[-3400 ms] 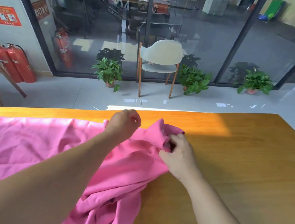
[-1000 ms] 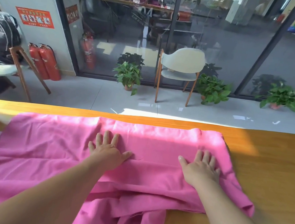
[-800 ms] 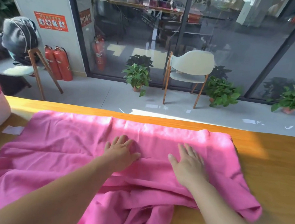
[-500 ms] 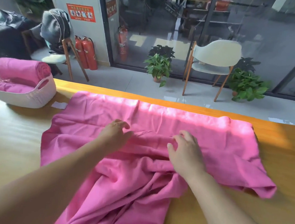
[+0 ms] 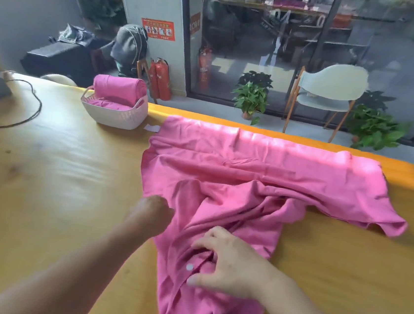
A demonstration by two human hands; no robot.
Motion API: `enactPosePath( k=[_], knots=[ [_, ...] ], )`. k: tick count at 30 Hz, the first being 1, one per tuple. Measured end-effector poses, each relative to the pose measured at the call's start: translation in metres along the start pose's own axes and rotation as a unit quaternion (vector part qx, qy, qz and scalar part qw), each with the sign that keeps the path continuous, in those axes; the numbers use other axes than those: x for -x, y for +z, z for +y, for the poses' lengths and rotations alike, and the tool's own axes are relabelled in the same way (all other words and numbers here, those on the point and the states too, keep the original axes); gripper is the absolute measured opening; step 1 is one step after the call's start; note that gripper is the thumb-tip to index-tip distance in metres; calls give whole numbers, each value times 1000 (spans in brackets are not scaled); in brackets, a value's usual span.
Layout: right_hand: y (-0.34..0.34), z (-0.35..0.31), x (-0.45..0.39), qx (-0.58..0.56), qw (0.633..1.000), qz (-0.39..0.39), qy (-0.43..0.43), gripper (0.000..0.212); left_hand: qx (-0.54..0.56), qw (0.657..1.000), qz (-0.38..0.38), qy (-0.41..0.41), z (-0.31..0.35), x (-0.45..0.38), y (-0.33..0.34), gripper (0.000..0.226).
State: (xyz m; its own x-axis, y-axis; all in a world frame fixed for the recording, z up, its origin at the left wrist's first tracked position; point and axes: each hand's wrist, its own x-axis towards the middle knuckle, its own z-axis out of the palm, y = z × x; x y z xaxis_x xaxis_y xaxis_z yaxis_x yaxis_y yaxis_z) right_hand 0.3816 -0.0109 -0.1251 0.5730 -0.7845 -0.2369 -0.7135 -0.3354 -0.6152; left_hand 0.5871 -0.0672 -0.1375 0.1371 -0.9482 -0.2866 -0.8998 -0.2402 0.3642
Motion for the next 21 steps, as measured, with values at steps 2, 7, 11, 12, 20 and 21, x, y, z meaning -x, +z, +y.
enactPosePath(
  k=[2, 7, 11, 12, 20, 21],
  knots=[
    [20, -8, 2, 38, 999, -27, -27, 60, 17, 999, -30, 30, -19, 18, 12, 36],
    [39, -22, 4, 127, 988, 85, 37, 26, -22, 967, -63, 245, -61, 57, 42, 38],
    [17, -23, 35, 26, 951, 267, 152, 20, -45, 965, -15, 259, -84, 62, 45, 23],
    [8, -20, 48, 5, 933, 305, 191, 15, -56, 966, 4, 253, -87, 62, 40, 26],
    [-57, 61, 154, -48, 760, 395, 513, 25, -76, 984, 162, 19, -111, 35, -40, 28],
    [-57, 67, 158, -37, 760, 357, 543, 25, -77, 985, 155, -9, -109, 35, -43, 30]
  ],
)
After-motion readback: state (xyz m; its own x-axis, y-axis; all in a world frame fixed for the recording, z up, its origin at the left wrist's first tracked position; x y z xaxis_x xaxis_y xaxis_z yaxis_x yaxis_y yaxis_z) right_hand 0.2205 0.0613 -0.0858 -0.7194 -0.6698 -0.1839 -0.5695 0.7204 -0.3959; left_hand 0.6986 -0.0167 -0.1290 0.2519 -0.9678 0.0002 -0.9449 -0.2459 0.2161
